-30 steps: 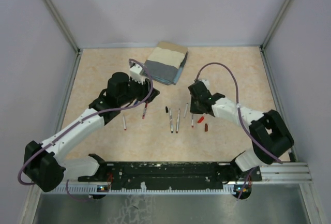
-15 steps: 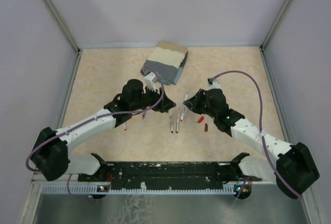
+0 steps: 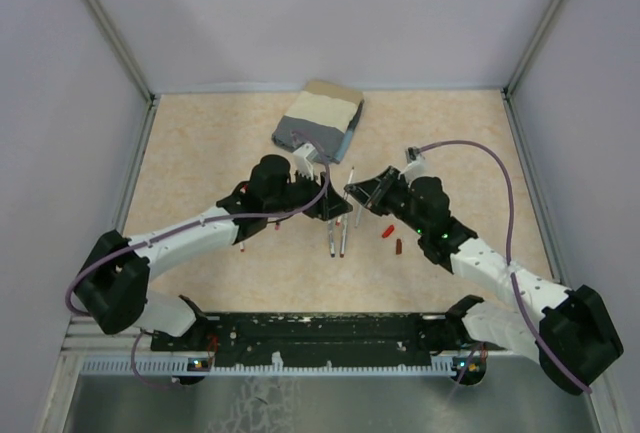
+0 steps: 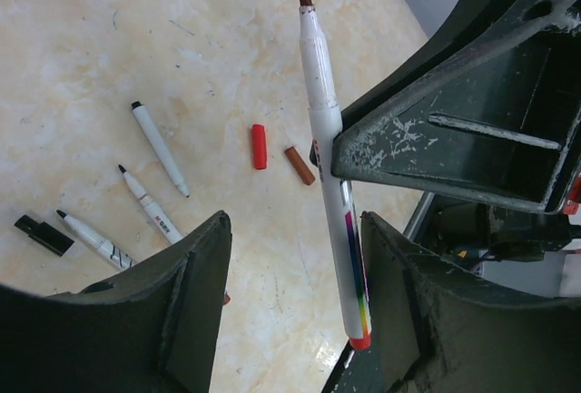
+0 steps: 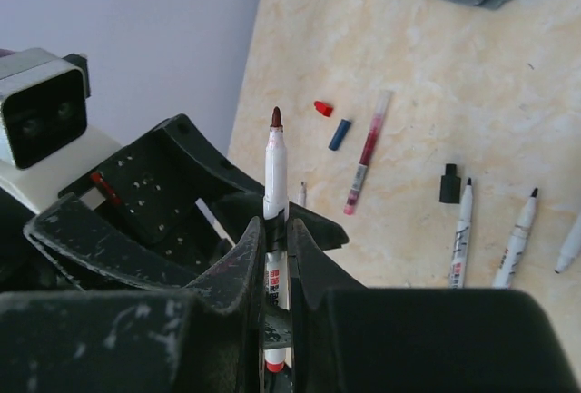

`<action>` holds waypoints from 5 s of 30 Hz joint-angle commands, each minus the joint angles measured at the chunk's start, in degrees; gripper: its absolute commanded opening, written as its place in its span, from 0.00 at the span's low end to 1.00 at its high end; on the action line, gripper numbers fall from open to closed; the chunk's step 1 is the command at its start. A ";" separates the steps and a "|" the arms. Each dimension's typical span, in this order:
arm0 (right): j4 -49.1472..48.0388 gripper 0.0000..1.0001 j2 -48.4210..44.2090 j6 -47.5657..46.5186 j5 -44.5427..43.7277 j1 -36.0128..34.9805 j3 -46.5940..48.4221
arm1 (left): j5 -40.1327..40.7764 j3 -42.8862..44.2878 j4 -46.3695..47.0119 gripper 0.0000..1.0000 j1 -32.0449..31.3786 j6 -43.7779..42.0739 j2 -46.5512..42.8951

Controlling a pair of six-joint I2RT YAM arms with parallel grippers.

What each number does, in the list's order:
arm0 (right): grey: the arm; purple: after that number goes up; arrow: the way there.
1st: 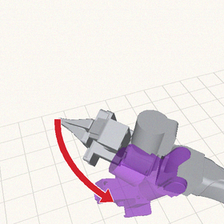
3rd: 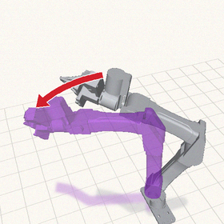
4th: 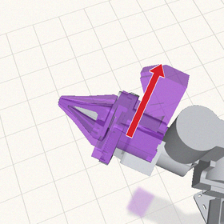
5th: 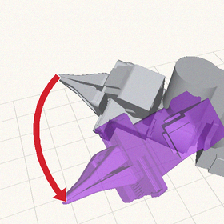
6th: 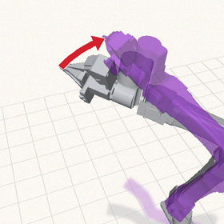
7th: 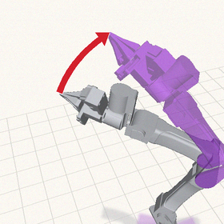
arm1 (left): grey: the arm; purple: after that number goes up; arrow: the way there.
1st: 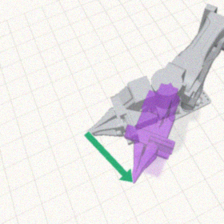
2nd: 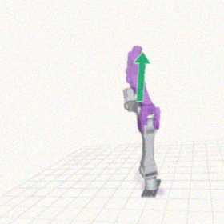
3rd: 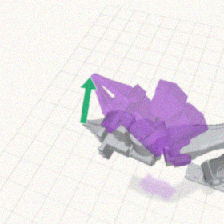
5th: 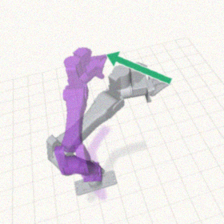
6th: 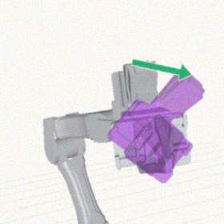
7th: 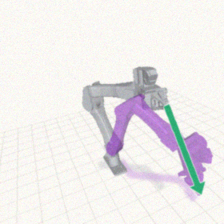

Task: Insert the pens into the pen caps
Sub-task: Pick up the pen from the center of the board, then pick up the pen cap from the center of the board, then place the pen cap at the center of the board.

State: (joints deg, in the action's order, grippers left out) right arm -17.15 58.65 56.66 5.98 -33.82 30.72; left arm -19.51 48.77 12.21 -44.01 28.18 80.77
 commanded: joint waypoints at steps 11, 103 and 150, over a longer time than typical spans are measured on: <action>-9.96 0.00 1.63 0.85 6.61 0.51 -1.26 | -2.31 2.64 5.42 0.26 -0.46 1.68 1.58; 48.63 0.34 34.57 -5.47 -27.59 1.03 21.74 | 0.44 7.74 -7.30 0.00 6.22 -20.40 -7.60; 34.89 0.00 11.00 -22.99 -14.96 1.13 9.56 | 0.60 7.50 -7.11 0.00 6.22 -18.43 -6.15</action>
State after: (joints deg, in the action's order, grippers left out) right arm 14.59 66.67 35.42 -8.23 -33.19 38.54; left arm -18.68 56.71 4.23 -38.09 9.21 74.46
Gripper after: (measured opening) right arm 0.174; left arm 0.180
